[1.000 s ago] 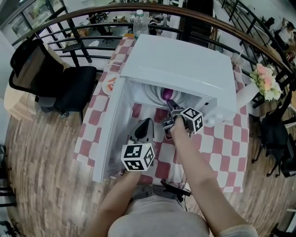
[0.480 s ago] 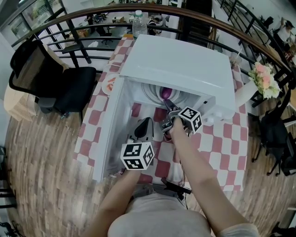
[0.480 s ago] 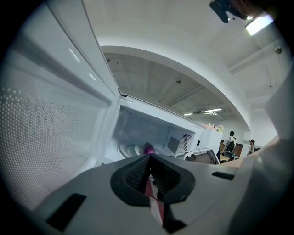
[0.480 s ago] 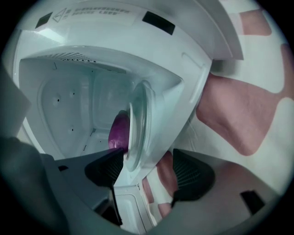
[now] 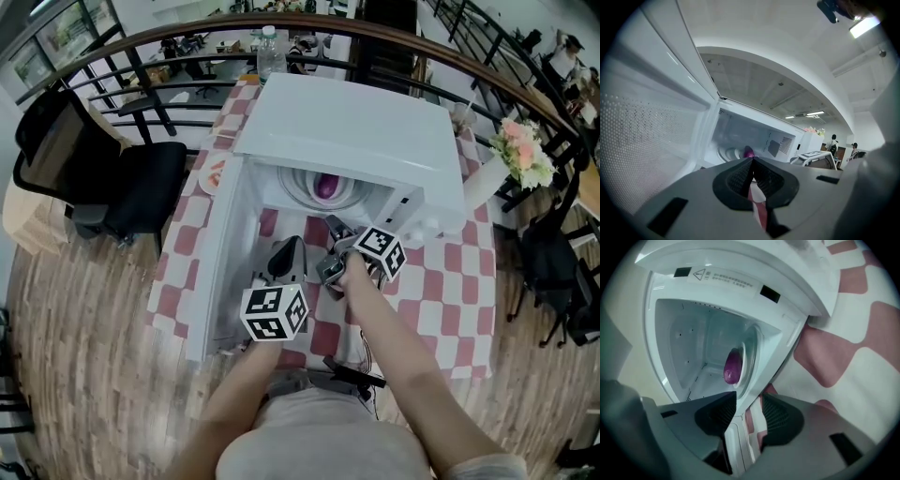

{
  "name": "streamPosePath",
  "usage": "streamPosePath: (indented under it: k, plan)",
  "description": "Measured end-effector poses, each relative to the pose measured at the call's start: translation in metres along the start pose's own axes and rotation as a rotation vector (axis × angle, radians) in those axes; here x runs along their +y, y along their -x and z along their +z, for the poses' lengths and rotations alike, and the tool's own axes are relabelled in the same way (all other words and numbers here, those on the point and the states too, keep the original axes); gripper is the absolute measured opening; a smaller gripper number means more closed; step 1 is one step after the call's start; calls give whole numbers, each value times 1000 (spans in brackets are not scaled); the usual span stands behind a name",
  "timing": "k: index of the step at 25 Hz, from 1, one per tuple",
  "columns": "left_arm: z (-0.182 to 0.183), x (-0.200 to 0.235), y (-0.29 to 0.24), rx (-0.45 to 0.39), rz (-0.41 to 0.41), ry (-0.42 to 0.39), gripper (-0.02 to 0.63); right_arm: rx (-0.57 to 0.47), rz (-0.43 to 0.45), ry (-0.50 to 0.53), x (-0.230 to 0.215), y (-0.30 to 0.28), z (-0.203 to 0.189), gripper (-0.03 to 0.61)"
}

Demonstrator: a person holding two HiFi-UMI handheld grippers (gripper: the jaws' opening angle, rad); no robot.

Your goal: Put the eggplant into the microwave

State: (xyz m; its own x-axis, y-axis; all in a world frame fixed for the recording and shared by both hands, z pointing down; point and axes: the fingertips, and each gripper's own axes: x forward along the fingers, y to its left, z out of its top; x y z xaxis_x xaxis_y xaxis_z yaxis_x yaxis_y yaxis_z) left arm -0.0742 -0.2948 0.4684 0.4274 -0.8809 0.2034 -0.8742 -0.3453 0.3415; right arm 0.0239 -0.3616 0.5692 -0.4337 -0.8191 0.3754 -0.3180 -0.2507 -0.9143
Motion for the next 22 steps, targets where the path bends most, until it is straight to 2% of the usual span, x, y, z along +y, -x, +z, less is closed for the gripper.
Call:
streamPosePath:
  k: [2, 6, 11, 16, 22]
  plan:
    - [0, -2, 1, 0, -4, -1, 4, -7, -9, 20, 0, 7, -1, 135]
    - [1, -3, 4, -5, -10, -1, 5, -18, -4, 45, 3, 20, -2, 30]
    - [1, -8, 7, -13, -20, -7, 3, 10, 108, 113, 29, 37, -10, 24]
    - [-2, -17, 8, -15, -40, -16, 5, -10, 227, 276, 60, 63, -19, 23]
    - [3, -20, 9, -30, -52, -17, 4, -50, 289, 464, 81, 87, -26, 23]
